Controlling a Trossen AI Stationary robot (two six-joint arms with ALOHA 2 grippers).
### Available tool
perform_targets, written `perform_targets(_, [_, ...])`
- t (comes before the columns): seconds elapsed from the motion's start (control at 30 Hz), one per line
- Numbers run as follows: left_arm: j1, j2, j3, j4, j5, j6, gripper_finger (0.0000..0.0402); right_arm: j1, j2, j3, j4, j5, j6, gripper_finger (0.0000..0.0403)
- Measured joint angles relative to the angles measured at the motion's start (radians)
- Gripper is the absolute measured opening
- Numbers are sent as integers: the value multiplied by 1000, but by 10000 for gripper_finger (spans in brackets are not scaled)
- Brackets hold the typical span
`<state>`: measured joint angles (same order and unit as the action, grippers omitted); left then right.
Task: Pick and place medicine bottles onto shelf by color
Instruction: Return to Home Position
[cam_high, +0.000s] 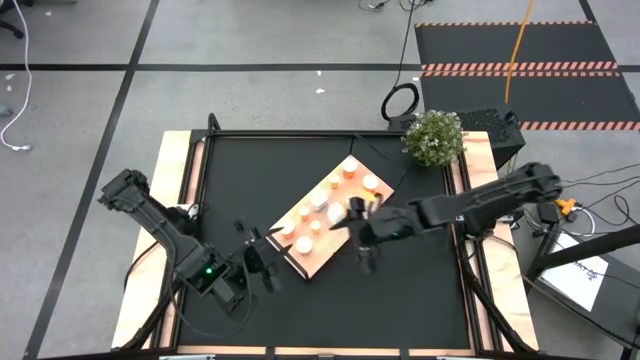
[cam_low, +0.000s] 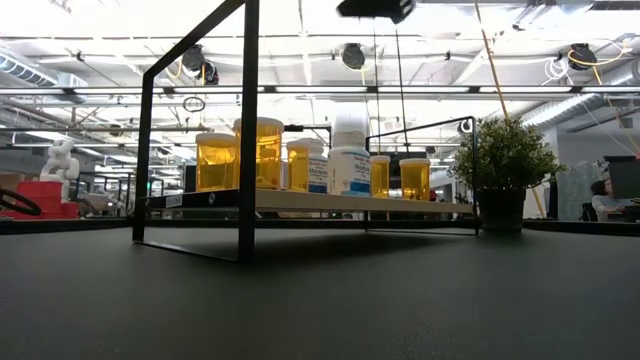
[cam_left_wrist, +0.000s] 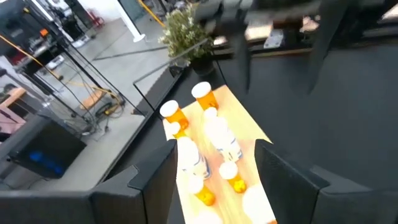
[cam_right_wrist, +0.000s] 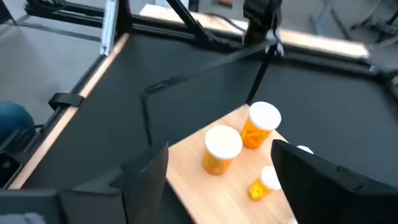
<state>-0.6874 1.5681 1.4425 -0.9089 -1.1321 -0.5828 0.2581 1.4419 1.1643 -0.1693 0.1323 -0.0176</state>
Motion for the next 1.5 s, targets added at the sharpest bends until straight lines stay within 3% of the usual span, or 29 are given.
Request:
perform_targets(0.17, [30,0,0,20,32,77,185,95,-168,-144,59,115,-26,232])
perform_targets(0.27, [49,0,0,58,40,165,135,130,-276,-228,64,181,-33,187])
perform_targets(0.47, [140,0,0,86,154,278,19,140,-490,-375,87,183,-40,88])
perform_targets(0.67, [212,-55,-97,252,295,402,18,140,-667,-517,99,182,-75,9])
perform_targets(0.93, [262,-339,-495,737,455,594,7,134,-820,-663,98,181,-101,8])
perform_targets(1.07, [292,-497,-678,895,540,620,15,134,-868,-733,131,181,-112,1])
perform_targets(1.37, [302,-797,-944,1008,583,631,7,134,-938,-980,412,180,-148,1])
perform_targets(1.5, [302,-887,-1035,1056,583,653,18,134,-975,-1040,441,180,-174,1])
